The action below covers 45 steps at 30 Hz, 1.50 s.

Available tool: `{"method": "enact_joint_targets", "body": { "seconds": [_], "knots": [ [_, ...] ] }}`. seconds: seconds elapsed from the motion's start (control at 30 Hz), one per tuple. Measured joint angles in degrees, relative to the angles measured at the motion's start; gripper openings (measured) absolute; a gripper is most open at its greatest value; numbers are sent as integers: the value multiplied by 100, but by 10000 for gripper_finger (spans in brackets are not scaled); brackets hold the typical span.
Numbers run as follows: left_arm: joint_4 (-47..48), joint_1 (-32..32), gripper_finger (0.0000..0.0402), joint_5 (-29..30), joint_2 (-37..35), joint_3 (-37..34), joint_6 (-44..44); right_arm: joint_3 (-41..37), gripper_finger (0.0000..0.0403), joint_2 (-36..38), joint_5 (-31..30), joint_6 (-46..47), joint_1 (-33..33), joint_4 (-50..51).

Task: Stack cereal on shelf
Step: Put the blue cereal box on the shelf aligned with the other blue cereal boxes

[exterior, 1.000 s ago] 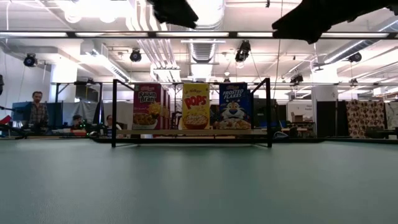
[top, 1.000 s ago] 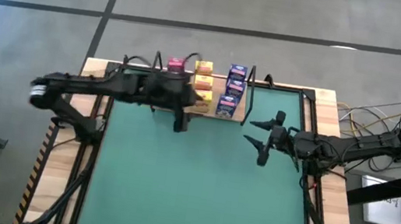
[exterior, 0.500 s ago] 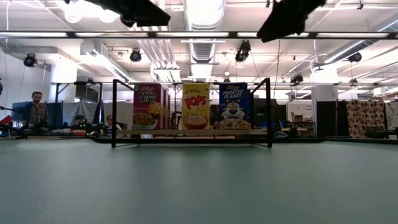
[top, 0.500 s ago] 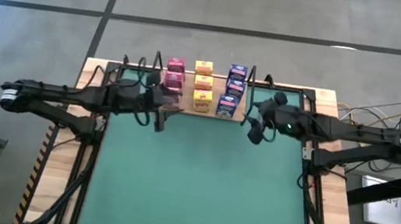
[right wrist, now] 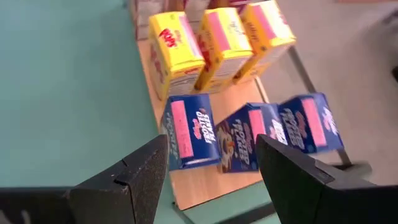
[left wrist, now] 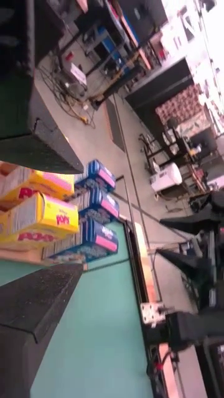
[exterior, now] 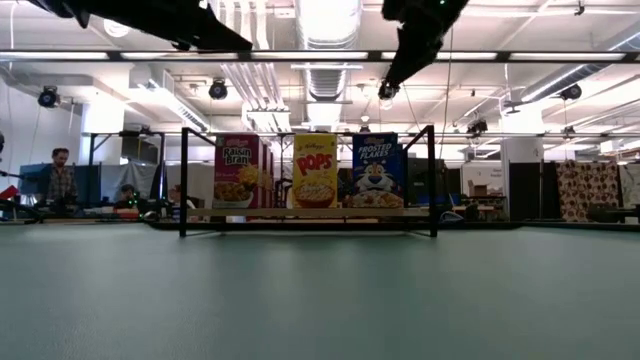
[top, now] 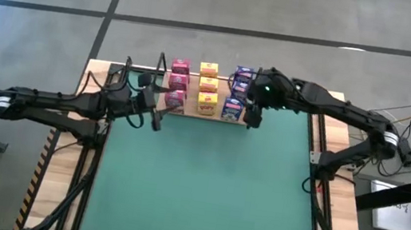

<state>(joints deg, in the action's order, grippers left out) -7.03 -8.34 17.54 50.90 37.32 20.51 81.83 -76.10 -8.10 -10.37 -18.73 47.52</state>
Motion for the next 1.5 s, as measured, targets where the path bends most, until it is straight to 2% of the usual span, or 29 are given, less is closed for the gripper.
{"method": "enact_joint_targets", "body": {
  "seconds": [0.13,0.3,0.7,1.5],
  "knots": [
    [27,-30,228,303,-110,-52,55,333,233,-439,359,-624,-159,108],
    [108,-30,228,446,-237,-98,127,492,233,-817,409,-1067,-312,156],
    [160,-37,228,449,-306,-137,131,486,233,-1390,1135,-842,-647,165],
    [203,-39,228,450,-300,-137,129,342,233,-1557,1154,-744,-681,364]
  ]
}}
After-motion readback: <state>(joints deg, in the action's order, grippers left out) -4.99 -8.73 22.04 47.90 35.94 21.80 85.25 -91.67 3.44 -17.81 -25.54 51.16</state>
